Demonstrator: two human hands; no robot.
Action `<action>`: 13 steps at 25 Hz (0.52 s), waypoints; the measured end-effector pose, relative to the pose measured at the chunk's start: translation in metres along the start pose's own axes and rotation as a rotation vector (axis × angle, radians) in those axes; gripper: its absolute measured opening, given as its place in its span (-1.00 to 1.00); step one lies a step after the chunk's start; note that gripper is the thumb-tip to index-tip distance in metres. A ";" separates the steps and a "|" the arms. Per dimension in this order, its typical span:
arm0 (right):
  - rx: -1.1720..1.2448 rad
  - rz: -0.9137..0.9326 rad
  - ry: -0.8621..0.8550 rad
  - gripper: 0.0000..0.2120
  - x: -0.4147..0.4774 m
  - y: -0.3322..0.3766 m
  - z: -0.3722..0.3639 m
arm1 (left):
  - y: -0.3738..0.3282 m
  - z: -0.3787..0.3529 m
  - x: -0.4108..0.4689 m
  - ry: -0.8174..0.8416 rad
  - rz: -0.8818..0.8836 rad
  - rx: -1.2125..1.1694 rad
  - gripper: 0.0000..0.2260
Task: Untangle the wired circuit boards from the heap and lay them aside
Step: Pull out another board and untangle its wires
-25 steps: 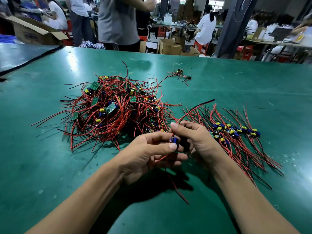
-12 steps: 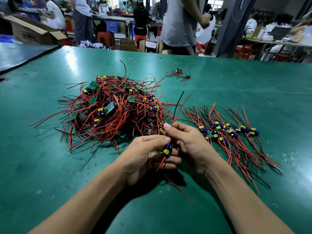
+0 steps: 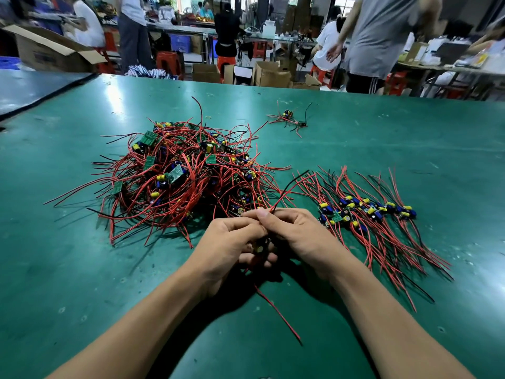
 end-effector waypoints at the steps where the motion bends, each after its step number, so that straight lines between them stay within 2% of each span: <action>1: -0.003 0.005 -0.025 -0.70 0.001 -0.001 0.001 | -0.001 -0.001 0.001 0.001 0.003 -0.006 -0.77; 4: 0.046 0.010 -0.136 -0.68 0.006 -0.005 0.005 | -0.002 -0.002 0.001 0.018 -0.011 -0.021 -0.76; 8: 0.008 0.072 -0.401 -0.65 0.012 0.000 0.031 | 0.000 -0.008 0.000 0.054 -0.013 0.008 -0.78; 10: 0.042 0.072 -0.450 -0.58 0.013 -0.001 0.034 | 0.000 -0.009 0.000 0.056 -0.029 0.037 -0.80; 13: 0.154 0.026 -0.431 -0.46 0.014 -0.005 0.027 | -0.002 -0.009 0.000 0.046 -0.117 0.195 -0.89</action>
Point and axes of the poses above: each hand's wrist, its own x-axis towards the middle knuckle, its own z-axis out of the back of the hand, y = z × x, the point moved 6 cm from there along x, towards the middle knuckle, and after that the axes turned 2 degrees about z, right-handed, at the moved point
